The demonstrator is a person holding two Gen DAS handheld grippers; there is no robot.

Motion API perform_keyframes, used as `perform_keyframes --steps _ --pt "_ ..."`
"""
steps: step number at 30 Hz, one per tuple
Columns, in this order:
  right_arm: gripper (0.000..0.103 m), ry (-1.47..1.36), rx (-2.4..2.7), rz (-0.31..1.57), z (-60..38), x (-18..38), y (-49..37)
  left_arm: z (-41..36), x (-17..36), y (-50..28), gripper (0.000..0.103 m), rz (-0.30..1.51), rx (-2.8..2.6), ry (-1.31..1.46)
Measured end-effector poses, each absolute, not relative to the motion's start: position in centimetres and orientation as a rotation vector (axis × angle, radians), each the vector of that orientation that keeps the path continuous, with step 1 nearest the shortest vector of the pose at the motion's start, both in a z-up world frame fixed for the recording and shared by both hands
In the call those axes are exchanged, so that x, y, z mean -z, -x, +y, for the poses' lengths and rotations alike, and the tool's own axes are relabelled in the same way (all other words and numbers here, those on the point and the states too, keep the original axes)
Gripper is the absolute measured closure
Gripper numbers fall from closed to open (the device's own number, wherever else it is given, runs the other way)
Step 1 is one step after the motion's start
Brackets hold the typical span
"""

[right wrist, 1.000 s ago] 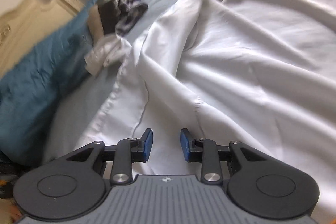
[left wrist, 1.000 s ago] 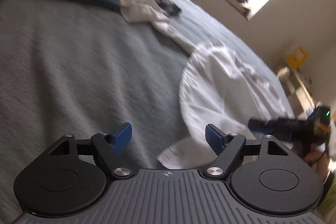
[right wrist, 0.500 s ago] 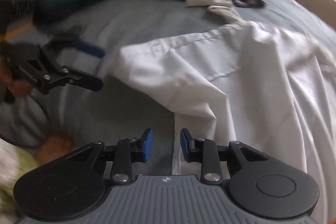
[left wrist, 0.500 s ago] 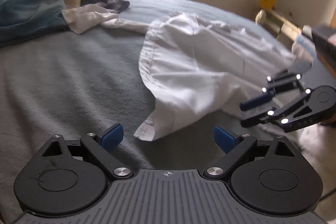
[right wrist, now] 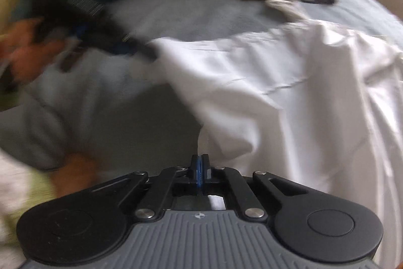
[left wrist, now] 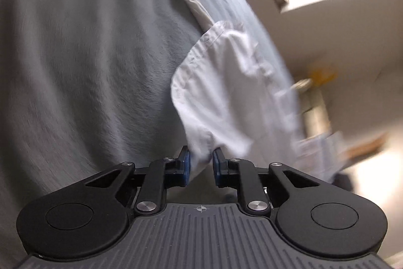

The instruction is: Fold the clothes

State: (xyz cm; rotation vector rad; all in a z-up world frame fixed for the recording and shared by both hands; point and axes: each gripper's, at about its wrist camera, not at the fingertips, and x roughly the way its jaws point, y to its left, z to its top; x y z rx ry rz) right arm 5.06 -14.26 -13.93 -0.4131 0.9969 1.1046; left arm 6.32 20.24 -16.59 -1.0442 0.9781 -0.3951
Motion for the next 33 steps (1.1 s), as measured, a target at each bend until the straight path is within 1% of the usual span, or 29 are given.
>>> perform_keyframes --steps 3,6,7,9,10,11,12,14,16,18,19,20,22,23,25,26,29,31,33 --pt "0.103 0.416 -1.194 1.041 -14.2 13.7 -4.3 22.1 17.7 -6.4 0.086 0.986 0.402 1.202" --pt "0.103 0.45 -1.231 1.075 -13.6 14.3 -3.8 22.5 18.9 -5.9 0.086 1.038 0.333 1.216" --pt "0.103 0.458 -1.243 1.08 -13.5 14.3 -3.7 22.4 19.1 -5.7 0.084 1.051 0.309 1.199" --pt "0.103 0.471 -1.249 1.077 -13.3 14.2 -3.5 22.0 18.6 -5.2 0.074 1.051 0.28 1.112" --pt "0.103 0.473 -1.244 1.074 -13.3 14.2 -3.5 21.8 18.3 -4.9 0.06 1.047 0.268 1.063" --pt "0.103 0.475 -1.224 1.072 -13.2 14.3 -3.7 21.6 17.9 -4.6 0.054 1.043 0.256 1.013" --pt "0.103 0.486 -1.189 1.065 -13.2 14.3 -3.8 21.4 17.6 -4.4 0.053 1.038 0.243 0.964" --pt "0.103 0.498 -1.138 1.042 -13.5 14.1 -3.7 20.9 17.0 -4.0 0.04 1.023 0.27 0.912" --pt "0.103 0.487 -1.099 1.021 -14.0 14.0 -3.9 20.3 16.5 -3.7 0.036 1.006 0.305 0.875" --pt "0.103 0.487 -1.065 1.002 -14.1 13.8 -3.9 20.1 16.4 -3.7 0.037 0.999 0.335 0.878" --pt "0.103 0.487 -1.047 0.993 -14.2 13.7 -4.0 20.1 16.6 -3.8 0.041 1.005 0.346 0.907" --pt "0.103 0.486 -1.03 0.984 -14.3 13.6 -4.0 20.1 16.9 -4.0 0.053 1.011 0.356 0.936" --pt "0.103 0.486 -0.995 0.965 -14.5 13.4 -4.0 20.2 17.4 -4.2 0.066 1.022 0.378 0.995" --pt "0.103 0.486 -0.978 0.955 -14.6 13.3 -4.0 20.3 17.6 -4.4 0.074 1.028 0.389 1.024" --pt "0.103 0.5 -0.978 0.935 -14.4 12.9 -3.5 20.5 18.0 -4.7 0.086 1.03 0.403 1.091" --pt "0.101 0.507 -0.991 0.924 -14.2 12.6 -3.1 20.8 18.1 -4.9 0.09 1.022 0.402 1.132" --pt "0.1 0.529 -1.067 0.891 -13.3 11.8 -1.6 21.9 18.2 -5.1 0.097 1.006 0.381 1.219" --pt "0.095 0.607 -1.1 0.854 -12.3 11.9 -0.1 22.4 18.2 -5.0 0.097 1.001 0.362 1.239" --pt "0.076 0.707 -1.116 0.823 -11.0 12.9 1.1 22.4 17.7 -4.9 0.097 0.999 0.332 1.195"
